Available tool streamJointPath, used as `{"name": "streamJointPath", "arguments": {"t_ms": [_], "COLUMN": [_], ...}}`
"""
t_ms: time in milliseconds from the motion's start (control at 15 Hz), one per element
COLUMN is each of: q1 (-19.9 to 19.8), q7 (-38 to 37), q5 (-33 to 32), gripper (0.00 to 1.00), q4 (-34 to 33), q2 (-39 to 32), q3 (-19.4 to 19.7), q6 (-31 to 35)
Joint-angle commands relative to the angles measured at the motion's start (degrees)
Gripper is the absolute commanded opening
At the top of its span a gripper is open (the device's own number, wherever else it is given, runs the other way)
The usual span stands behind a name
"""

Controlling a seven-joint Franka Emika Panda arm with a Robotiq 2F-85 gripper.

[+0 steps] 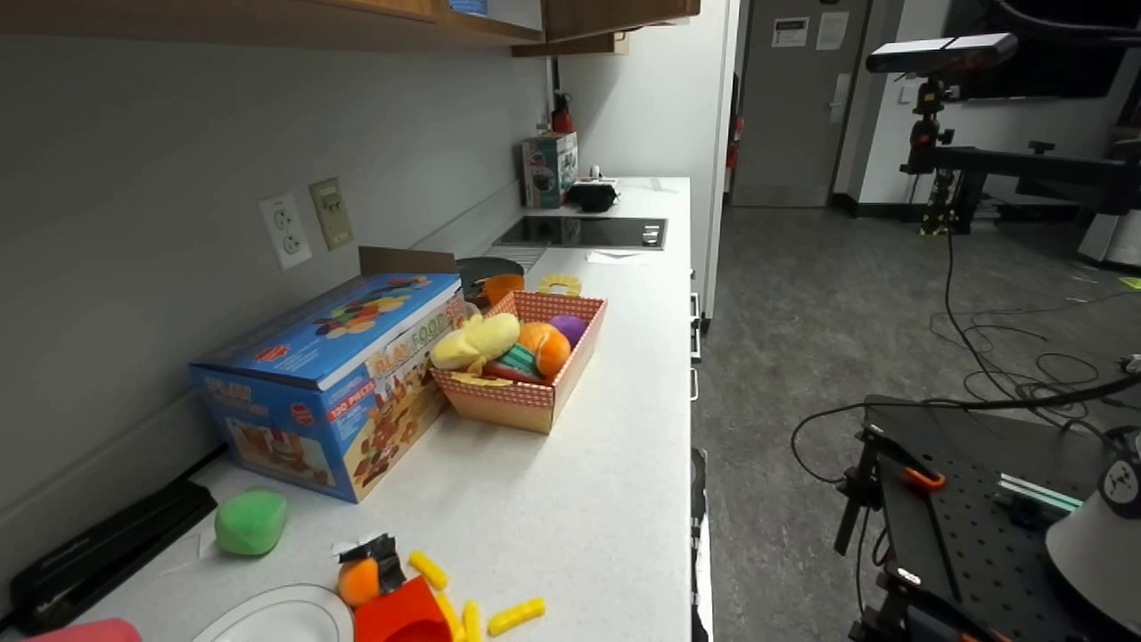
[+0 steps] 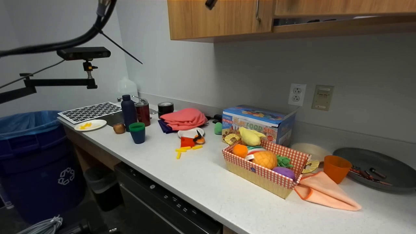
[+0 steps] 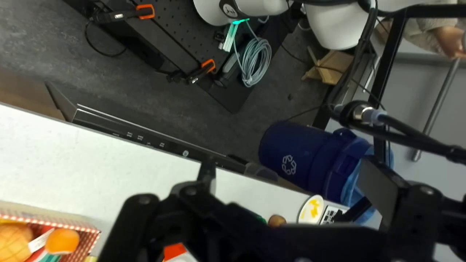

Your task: Close the right door of the top cabinet

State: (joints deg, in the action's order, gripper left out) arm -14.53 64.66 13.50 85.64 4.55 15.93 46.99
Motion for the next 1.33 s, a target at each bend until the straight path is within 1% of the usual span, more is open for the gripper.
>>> {"name": "streamJointPath", "arguments": {"t_ms": [0,133,467,733,800,867,1000,1200,1267], "q1": [2.1,2.4,1.4,1.5,1.2,2.0,2.1,2.1,2.1], "q7": [2.0,0.4,-7.0,-13.3,-14.8,-11.9,-13.5,-14.0,-14.0], "q5": [-4.9,-5.0,1.3,3.3,2.8,2.0,2.0,1.9,1.7], "gripper": [1.0,1.0,1.0,1.0,1.0,1.0,1.0,1.0,1.0], "q4": [-0.9,-3.8,-8.2,-8.7,-7.9,-8.5,-8.5,-8.5,-8.5], "q2": [1.1,0.6,1.1,2.6,3.4,1.9,2.4,2.6,2.7], "q3": [-1.2,-1.5,-0.3,0.1,-0.3,0.3,0.4,0.4,0.3], "q6": [0.0,1.3,9.9,19.3,22.2,18.5,20.8,21.3,23.5]}}
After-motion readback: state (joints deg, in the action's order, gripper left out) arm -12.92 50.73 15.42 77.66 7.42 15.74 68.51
